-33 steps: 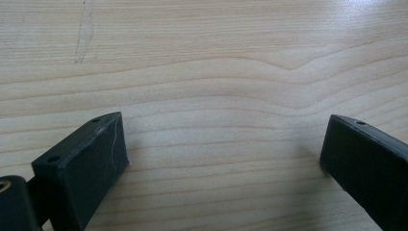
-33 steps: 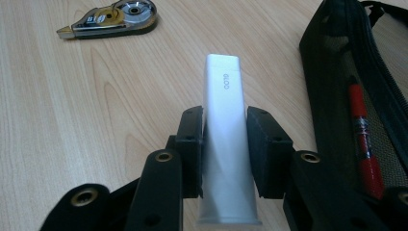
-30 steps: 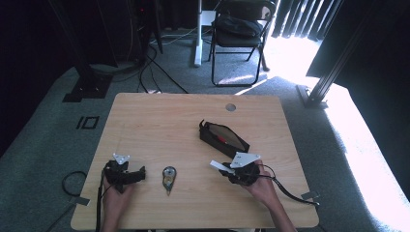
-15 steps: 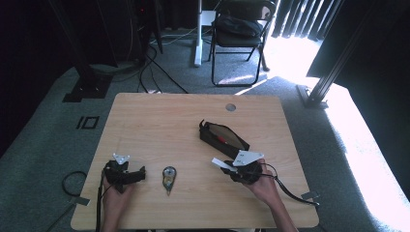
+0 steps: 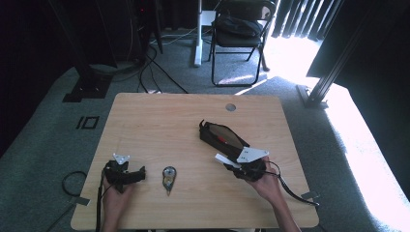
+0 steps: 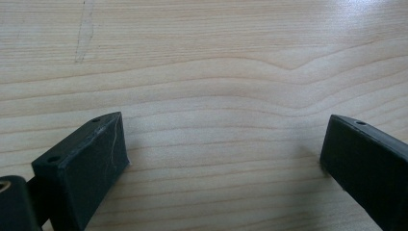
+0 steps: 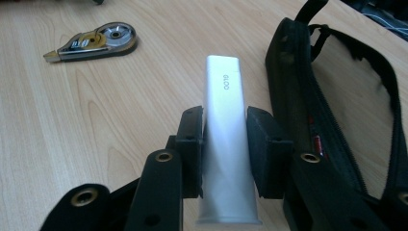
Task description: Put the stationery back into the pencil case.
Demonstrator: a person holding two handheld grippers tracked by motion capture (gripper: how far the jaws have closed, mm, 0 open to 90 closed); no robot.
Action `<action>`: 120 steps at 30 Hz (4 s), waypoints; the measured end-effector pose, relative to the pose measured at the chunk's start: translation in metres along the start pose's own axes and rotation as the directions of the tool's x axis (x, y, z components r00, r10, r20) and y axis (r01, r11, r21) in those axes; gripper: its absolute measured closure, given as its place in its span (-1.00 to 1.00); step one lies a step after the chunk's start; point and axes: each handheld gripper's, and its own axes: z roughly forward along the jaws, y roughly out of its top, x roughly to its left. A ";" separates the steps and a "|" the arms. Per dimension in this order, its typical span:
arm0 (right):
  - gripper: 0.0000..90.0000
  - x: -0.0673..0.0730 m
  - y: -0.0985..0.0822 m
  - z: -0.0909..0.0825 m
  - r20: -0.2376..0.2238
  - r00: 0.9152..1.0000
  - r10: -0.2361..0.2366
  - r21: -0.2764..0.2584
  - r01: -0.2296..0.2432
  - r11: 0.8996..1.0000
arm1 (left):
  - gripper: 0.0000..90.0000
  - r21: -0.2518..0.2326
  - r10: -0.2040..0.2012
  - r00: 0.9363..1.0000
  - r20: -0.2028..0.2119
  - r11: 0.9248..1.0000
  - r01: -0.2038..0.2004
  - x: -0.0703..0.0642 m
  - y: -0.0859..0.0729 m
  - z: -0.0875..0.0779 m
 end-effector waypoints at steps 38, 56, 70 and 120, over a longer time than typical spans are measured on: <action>0.52 -0.019 0.008 -0.019 0.077 0.996 0.034 -0.062 -0.029 0.998 | -0.94 0.000 0.000 1.000 0.000 1.000 0.000 0.000 0.000 0.000; 0.51 -0.028 0.008 -0.023 0.102 0.994 0.048 -0.073 -0.041 0.997 | -0.94 0.000 0.000 1.000 0.000 1.000 0.000 0.000 0.000 0.000; 0.52 -0.035 0.006 -0.025 0.114 0.991 0.075 -0.079 -0.066 0.995 | -0.94 0.001 0.001 1.000 0.000 1.000 -0.001 0.000 0.000 0.000; 0.52 -0.058 0.008 -0.013 0.149 0.982 0.113 -0.061 -0.105 0.993 | -0.94 0.000 0.001 1.000 0.000 1.000 -0.001 0.000 0.000 0.000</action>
